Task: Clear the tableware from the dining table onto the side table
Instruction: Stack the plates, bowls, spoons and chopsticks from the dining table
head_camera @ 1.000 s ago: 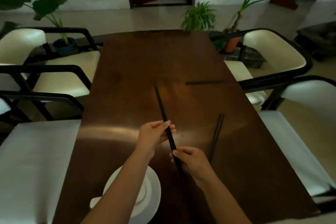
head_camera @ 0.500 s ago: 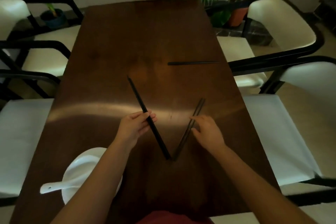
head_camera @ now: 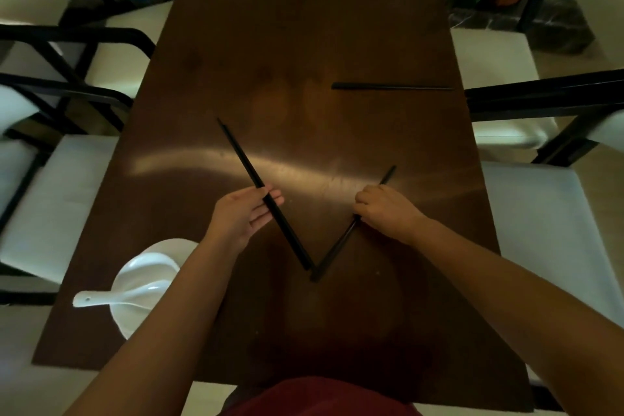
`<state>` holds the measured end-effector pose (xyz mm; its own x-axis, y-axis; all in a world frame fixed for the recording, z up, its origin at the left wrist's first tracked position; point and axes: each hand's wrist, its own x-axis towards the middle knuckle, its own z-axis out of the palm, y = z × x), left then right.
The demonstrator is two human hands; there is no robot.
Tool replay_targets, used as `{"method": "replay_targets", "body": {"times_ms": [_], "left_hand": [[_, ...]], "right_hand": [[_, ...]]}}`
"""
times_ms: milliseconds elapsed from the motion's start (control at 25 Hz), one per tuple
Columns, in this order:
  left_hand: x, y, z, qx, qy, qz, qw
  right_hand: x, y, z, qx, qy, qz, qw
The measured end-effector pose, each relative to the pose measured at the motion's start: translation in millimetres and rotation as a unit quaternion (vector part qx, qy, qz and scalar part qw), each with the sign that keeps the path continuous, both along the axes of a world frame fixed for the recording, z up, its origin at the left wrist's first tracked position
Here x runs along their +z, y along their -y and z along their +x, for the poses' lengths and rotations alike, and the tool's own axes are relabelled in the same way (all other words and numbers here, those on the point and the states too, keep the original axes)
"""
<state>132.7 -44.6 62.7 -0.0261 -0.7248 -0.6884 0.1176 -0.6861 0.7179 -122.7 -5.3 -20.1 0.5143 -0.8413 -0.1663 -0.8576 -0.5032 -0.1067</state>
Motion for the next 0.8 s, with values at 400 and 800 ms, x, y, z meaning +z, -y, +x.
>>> {"method": "replay_targets", "body": {"times_ms": [400,800], "left_hand": [[-19.2,-12.6,12.2,-0.015,0.009,0.013,1.0],[-21.5,-3.0,11.8,-0.081,0.067,0.01,0.994]], "right_hand": [[-4.2,-0.8,-7.1,-0.005,-0.011,0.033,0.999],[32.5,8.8,-22.1,-0.096,0.06,0.127,0.985]]}}
